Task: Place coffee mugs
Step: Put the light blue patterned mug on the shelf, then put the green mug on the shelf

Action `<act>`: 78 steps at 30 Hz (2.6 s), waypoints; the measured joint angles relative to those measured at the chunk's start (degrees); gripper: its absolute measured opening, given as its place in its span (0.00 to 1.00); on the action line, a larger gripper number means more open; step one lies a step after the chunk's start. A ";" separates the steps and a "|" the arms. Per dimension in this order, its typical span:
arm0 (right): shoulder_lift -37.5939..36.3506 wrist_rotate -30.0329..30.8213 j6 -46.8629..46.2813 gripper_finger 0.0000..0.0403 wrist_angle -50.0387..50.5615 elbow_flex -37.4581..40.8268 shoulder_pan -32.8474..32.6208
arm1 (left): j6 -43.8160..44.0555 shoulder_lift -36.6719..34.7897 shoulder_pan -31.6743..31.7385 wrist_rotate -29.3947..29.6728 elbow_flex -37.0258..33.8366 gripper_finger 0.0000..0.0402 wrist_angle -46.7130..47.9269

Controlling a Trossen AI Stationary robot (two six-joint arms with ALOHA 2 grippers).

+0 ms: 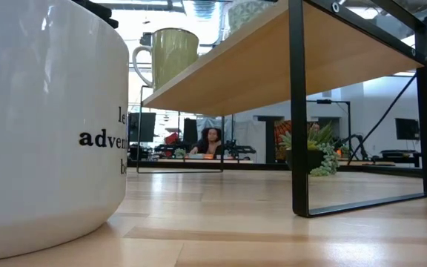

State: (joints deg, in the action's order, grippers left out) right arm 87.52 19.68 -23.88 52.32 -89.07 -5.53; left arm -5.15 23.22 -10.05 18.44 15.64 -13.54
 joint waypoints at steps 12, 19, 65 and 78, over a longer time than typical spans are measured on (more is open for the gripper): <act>-0.04 0.07 -1.20 0.23 0.37 -0.12 1.29 | 0.02 0.01 0.00 0.00 0.00 0.36 0.04; -0.27 0.03 -1.13 0.28 0.48 -0.12 1.26 | 0.02 0.02 -0.02 0.00 0.00 0.36 0.04; -36.49 24.99 -4.74 0.29 -12.38 37.65 -7.91 | 0.43 0.02 0.00 -0.04 0.00 0.36 1.14; -50.87 2.23 19.75 0.29 -64.91 65.56 -6.68 | 0.45 0.00 0.00 -0.04 0.00 0.36 1.16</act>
State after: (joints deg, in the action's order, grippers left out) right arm 36.65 21.91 -4.13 -12.58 -23.51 -12.21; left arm -4.70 23.23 -10.05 18.39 15.64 -12.38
